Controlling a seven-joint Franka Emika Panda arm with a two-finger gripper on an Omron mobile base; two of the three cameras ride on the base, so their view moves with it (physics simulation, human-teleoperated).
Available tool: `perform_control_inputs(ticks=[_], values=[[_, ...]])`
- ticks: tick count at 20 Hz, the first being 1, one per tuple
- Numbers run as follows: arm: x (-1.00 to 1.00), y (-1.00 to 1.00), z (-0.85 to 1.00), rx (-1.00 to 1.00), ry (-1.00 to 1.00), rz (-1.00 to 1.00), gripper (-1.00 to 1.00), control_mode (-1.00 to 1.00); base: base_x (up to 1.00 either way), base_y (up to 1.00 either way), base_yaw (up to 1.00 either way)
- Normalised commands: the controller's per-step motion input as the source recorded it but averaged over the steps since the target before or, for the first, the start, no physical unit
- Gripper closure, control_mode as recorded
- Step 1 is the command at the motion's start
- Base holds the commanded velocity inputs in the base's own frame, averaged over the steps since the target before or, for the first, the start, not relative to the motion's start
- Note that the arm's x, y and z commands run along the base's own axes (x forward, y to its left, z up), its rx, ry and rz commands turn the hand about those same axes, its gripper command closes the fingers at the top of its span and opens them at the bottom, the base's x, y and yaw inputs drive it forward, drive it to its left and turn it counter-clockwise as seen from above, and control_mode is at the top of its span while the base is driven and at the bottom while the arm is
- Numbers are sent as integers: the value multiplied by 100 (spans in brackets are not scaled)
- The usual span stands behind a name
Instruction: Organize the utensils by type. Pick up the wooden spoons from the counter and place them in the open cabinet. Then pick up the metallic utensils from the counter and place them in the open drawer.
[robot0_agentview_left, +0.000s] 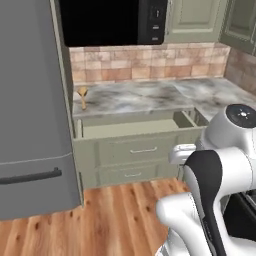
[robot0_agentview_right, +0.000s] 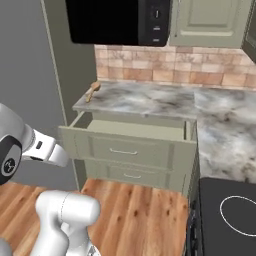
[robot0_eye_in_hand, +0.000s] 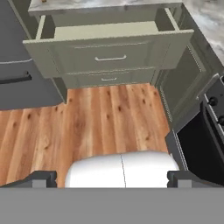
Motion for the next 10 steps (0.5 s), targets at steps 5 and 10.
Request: perform_control_inputs(ticks=[5,10], values=[[0,0,0,0,0,0,-100,100,40,-41,32],[0,0,0,0,0,0,-100,100,50,-32,18]])
